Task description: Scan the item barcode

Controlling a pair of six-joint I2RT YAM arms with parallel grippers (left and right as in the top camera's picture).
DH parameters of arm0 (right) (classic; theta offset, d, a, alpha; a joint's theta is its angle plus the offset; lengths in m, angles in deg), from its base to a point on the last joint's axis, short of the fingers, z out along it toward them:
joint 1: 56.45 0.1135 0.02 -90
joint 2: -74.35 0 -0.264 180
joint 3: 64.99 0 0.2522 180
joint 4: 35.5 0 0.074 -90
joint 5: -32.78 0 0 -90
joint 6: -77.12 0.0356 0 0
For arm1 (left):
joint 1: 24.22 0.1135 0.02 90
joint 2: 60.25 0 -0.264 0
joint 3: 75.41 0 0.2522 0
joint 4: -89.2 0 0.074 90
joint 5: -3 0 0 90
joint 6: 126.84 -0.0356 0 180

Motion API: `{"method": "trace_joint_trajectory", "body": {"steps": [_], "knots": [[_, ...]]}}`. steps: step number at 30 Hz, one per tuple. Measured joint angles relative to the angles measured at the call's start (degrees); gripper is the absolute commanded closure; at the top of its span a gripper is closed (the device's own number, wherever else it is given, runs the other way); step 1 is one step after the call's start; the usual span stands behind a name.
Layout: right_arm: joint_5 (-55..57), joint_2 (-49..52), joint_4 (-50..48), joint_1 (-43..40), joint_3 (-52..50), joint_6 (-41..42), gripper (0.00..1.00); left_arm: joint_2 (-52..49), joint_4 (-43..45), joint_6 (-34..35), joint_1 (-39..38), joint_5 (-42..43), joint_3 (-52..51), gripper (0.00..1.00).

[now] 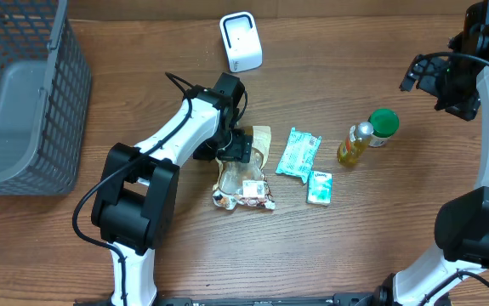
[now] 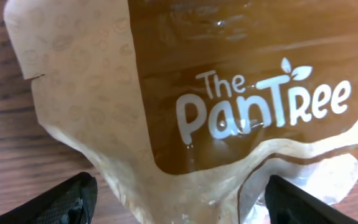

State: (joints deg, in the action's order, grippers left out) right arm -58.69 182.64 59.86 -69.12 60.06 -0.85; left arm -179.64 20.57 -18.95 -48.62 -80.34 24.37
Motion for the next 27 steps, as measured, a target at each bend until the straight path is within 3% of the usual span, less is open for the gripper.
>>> {"method": "trace_joint_trajectory", "body": {"steps": [4,10,13,25,27], "knots": [[0.0,0.0,0.0,0.0,0.0,0.0,0.0,0.0,1.8,0.0,0.0,0.1,-1.5,0.08],[0.0,0.0,0.0,0.0,0.0,0.0,0.0,0.2,3.2,-0.1,0.0,0.9,-2.3,0.44],[0.0,0.0,0.0,0.0,0.0,0.0,0.0,0.2,3.3,0.0,0.0,1.0,-2.3,0.54],[0.0,0.0,0.0,0.0,0.0,0.0,0.0,0.3,3.4,0.0,0.0,1.1,-2.3,0.53],[0.0,0.0,0.0,0.0,0.0,0.0,0.0,0.3,3.4,0.0,0.0,1.1,-2.3,0.49]]}}
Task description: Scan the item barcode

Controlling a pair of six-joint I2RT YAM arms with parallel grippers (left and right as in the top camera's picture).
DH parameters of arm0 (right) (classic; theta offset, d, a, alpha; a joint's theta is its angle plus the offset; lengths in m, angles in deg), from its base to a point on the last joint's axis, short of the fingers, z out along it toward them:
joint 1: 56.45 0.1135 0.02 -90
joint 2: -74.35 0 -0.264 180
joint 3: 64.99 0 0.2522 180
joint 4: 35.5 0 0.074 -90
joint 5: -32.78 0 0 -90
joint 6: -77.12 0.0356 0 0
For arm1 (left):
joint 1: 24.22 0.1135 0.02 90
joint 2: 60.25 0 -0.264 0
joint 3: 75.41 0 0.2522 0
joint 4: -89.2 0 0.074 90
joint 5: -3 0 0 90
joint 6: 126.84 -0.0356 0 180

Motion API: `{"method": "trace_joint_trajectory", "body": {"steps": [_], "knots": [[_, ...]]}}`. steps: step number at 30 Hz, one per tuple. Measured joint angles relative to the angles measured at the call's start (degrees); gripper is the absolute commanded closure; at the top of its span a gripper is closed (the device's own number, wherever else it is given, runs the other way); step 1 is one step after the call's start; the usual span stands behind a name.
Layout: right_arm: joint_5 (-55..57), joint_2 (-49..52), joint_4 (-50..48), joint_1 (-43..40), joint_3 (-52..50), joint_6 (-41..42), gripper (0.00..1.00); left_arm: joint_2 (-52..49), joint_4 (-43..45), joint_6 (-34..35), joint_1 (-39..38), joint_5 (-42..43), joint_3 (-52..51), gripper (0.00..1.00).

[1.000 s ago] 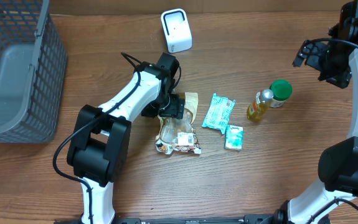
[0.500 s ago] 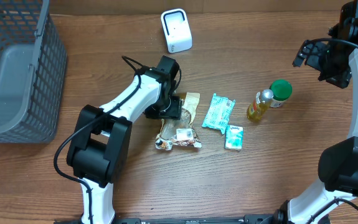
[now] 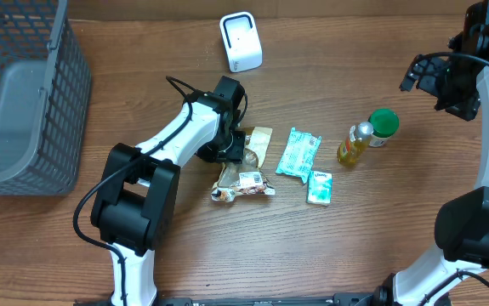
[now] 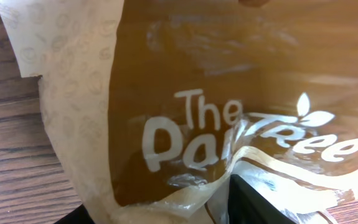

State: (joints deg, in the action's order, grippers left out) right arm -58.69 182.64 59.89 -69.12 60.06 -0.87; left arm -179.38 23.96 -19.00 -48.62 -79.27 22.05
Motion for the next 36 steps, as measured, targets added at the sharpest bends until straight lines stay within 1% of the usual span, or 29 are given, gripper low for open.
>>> {"method": "trace_joint_trajectory", "body": {"steps": [2,6,9,12,14,16,18,21,25,29,36], "knots": [[0.0,0.0,0.0,0.0,0.0,0.0,0.0,0.0,0.0,0.0,0.0,0.0,0.0,0.46],[0.0,0.0,0.0,0.0,0.0,0.0,0.0,0.0,0.0,0.0,0.0,-0.2,-0.1,0.44],[0.0,0.0,0.0,0.0,0.0,0.0,0.0,0.0,0.0,0.0,0.0,-0.3,-0.1,0.35],[0.0,0.0,0.0,0.0,0.0,0.0,0.0,0.0,0.2,0.0,0.0,-0.5,-0.2,0.33],[0.0,0.0,0.0,0.0,0.0,0.0,0.0,0.0,0.5,-0.1,0.0,-0.5,-0.3,0.21],[0.0,0.0,0.0,0.0,0.0,0.0,0.0,0.0,0.5,-0.3,0.0,-0.5,-0.3,0.13],[0.0,0.0,0.0,0.0,0.0,0.0,0.0,0.0,-0.4,-1.1,0.1,-0.7,0.0,0.09],[0.0,0.0,0.0,0.0,0.0,0.0,0.0,0.0,-4.5,-2.5,0.2,-1.1,1.9,0.07],[0.0,0.0,0.0,0.0,0.0,0.0,0.0,0.0,-8.3,-6.1,0.5,-1.5,7.9,0.07],[0.0,0.0,0.0,0.0,0.0,0.0,0.0,0.0,-7.3,-8.3,0.5,-1.8,11.7,0.06],[0.0,0.0,0.0,0.0,0.0,0.0,0.0,0.0,-5.7,-13.3,0.5,-1.8,11.2,0.07]]}}
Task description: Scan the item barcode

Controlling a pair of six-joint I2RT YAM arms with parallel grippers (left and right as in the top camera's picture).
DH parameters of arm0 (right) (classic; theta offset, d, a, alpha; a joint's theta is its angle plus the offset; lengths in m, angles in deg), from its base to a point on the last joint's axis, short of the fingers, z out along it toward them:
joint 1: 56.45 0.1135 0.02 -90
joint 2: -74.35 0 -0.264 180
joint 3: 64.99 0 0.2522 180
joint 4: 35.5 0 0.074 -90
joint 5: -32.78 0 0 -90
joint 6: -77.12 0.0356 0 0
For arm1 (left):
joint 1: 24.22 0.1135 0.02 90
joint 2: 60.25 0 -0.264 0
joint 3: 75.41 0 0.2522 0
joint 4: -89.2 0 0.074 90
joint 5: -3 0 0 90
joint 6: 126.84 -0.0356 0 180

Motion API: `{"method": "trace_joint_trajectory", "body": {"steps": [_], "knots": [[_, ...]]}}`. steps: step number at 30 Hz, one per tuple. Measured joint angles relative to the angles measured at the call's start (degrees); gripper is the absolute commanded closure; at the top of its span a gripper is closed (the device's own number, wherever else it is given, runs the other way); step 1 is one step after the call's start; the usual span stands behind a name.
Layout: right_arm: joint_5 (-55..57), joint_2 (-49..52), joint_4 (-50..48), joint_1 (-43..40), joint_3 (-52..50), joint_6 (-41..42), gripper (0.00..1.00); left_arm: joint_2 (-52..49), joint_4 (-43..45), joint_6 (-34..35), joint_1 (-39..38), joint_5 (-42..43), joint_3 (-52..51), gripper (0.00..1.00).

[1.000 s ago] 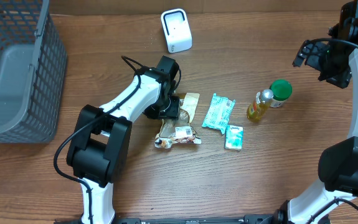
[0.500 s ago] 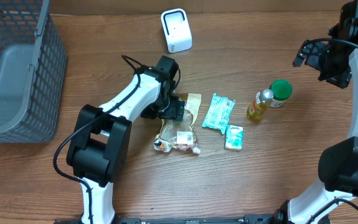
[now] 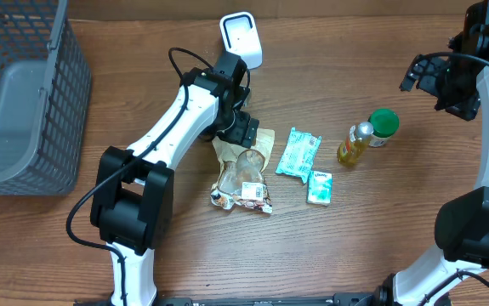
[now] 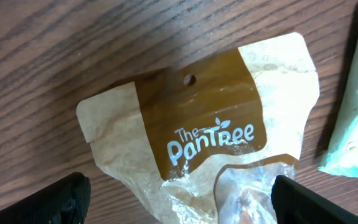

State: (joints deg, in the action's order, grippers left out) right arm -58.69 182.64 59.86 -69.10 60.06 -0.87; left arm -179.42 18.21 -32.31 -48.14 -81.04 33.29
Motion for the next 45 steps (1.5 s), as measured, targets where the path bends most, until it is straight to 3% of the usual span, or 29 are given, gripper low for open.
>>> {"method": "trace_joint_trajectory", "body": {"steps": [9,16,21,33,39,45], "knots": [[0.0,0.0,0.0,0.0,0.0,0.0,0.0,0.0,3.5,-9.4,0.0,1.6,-6.0,0.07],[0.0,0.0,0.0,0.0,0.0,0.0,0.0,0.0,5.6,-12.0,0.0,2.8,-8.3,0.34],[0.0,0.0,0.0,0.0,0.0,0.0,0.0,0.0,4.7,-6.8,-0.1,0.1,-8.3,0.36],[0.0,0.0,0.0,0.0,0.0,0.0,0.0,0.6,-1.9,20.6,0.4,-11.9,-8.3,0.26],[0.0,0.0,0.0,0.0,0.0,0.0,0.0,0.9,-2.5,24.3,1.3,-11.8,-8.3,0.18],[0.0,0.0,0.0,0.0,0.0,0.0,0.0,4.0,-2.5,22.6,2.3,-11.8,-8.3,0.0]]}}
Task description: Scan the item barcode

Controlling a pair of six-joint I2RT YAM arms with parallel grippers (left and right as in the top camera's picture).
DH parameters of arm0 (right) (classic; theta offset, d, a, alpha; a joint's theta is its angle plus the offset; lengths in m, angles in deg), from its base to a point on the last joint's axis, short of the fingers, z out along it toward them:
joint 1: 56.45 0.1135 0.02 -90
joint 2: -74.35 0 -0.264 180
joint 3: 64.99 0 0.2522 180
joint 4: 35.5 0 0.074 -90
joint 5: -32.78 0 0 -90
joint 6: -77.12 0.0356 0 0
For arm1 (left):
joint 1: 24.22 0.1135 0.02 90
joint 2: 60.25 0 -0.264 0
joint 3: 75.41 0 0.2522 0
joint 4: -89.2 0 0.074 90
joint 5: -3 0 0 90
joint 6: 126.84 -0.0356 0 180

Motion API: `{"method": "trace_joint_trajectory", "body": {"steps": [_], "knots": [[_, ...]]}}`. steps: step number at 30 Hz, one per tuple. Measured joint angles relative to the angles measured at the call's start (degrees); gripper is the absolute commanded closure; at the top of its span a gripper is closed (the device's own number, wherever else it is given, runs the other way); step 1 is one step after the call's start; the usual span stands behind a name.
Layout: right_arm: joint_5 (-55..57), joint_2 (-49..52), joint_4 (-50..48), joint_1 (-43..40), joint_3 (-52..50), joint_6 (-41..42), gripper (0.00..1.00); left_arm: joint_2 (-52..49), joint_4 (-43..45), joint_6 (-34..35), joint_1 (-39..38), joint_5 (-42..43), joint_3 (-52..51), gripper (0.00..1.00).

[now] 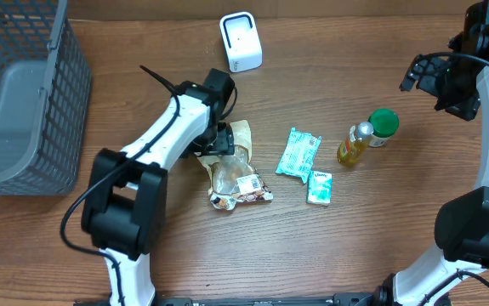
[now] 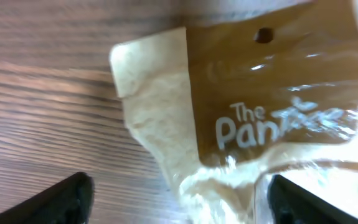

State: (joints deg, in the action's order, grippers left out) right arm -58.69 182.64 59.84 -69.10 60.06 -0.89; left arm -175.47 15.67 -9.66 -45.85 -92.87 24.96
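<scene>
A brown and cream snack bag [image 1: 234, 166] printed "The PanTree" lies flat mid-table, a white barcode label [image 1: 248, 184] near its lower end. In the left wrist view its brown header [image 2: 272, 106] with a hang hole fills the right half. My left gripper [image 1: 213, 140] hangs low over the bag's upper left edge, open, with one finger [image 2: 66, 198] over bare wood and the other over the bag. The white scanner [image 1: 241, 41] stands at the back. My right gripper [image 1: 416, 73] is raised at the far right; its jaws are too small to read.
A grey mesh basket [image 1: 19, 93] sits at the left edge. Right of the bag lie two teal packets [image 1: 299, 153], then a yellow bottle [image 1: 355, 143] and a green-lidded jar [image 1: 383, 126].
My left gripper has moved left and lower, from above the bag's top to its upper left edge. The bag now lies slightly further left and turned. The right arm is unchanged.
My left gripper was first open and low over the bag's header. Then it was closed in on the header with the bag crumpled shorter. Then it was open and higher, the bag flat again. Now it is low and open at the bag's left edge.
</scene>
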Motion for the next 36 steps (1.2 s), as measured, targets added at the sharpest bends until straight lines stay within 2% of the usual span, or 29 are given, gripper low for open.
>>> {"method": "trace_joint_trajectory", "body": {"steps": [6,17,36], "knots": [[0.0,0.0,0.0,0.0,0.0,0.0,0.0,5.4,0.0,-6.0,1.0,0.0,0.0,0.0],[0.0,0.0,0.0,0.0,0.0,0.0,0.0,5.3,0.0,-20.1,1.5,4.1,0.0,0.0],[0.0,0.0,0.0,0.0,0.0,0.0,0.0,0.3,0.2,-24.3,1.5,5.0,0.0,0.0]]}}
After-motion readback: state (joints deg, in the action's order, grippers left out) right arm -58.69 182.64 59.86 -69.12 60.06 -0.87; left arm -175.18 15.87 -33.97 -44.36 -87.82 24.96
